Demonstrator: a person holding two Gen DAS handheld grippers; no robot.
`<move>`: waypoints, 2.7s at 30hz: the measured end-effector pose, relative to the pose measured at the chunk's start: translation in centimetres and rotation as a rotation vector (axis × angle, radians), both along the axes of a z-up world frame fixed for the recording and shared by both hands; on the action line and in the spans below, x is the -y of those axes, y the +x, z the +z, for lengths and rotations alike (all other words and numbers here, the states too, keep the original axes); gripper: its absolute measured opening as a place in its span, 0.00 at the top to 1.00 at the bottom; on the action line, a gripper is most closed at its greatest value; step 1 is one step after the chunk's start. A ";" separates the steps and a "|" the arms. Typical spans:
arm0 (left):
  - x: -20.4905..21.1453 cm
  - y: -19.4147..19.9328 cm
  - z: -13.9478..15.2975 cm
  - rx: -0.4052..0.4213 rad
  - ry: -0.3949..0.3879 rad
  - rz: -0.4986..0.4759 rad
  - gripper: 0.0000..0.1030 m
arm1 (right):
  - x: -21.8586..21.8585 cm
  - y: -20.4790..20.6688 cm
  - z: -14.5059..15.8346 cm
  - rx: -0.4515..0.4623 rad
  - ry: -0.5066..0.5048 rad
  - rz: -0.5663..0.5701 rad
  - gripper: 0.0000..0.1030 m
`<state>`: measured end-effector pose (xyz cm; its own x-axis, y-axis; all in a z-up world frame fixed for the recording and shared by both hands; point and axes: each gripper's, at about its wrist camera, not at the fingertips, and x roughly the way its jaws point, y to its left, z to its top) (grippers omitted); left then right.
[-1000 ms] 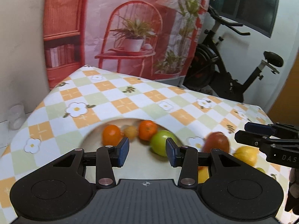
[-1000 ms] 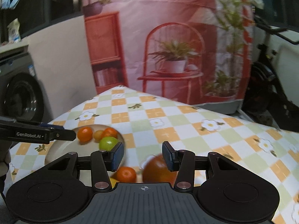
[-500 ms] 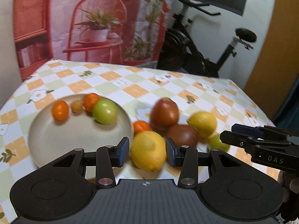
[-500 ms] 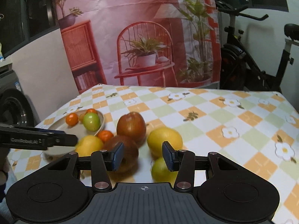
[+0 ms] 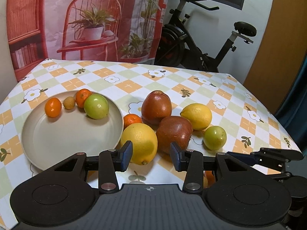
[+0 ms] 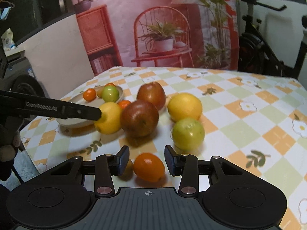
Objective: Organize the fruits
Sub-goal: 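Withdraw both open tools from the plate toward the fruit pile, then grasp a tangerine with the right tool while the left tool grasps a small brown kiwi, then carry the kiwi to the plate and open the left tool while the right tool releases the tangerine there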
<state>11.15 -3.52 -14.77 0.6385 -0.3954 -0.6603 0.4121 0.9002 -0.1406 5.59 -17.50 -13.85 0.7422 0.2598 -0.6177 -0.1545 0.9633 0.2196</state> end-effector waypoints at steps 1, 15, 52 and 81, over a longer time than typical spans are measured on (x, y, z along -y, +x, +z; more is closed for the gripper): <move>0.0 0.0 0.0 -0.004 -0.002 0.001 0.56 | 0.1 -0.1 -0.2 -0.007 0.003 -0.001 0.64; 0.9 0.0 -0.6 -0.050 -0.013 -0.055 0.56 | 1.2 0.0 -1.4 -0.040 0.034 0.038 0.66; 3.9 0.3 -4.6 -0.220 -0.032 -0.240 0.71 | 3.6 0.6 -1.9 -0.014 0.036 0.014 0.66; 0.3 0.0 -0.2 -0.025 -0.019 -0.091 0.71 | 2.1 1.6 2.2 0.040 0.042 0.057 0.67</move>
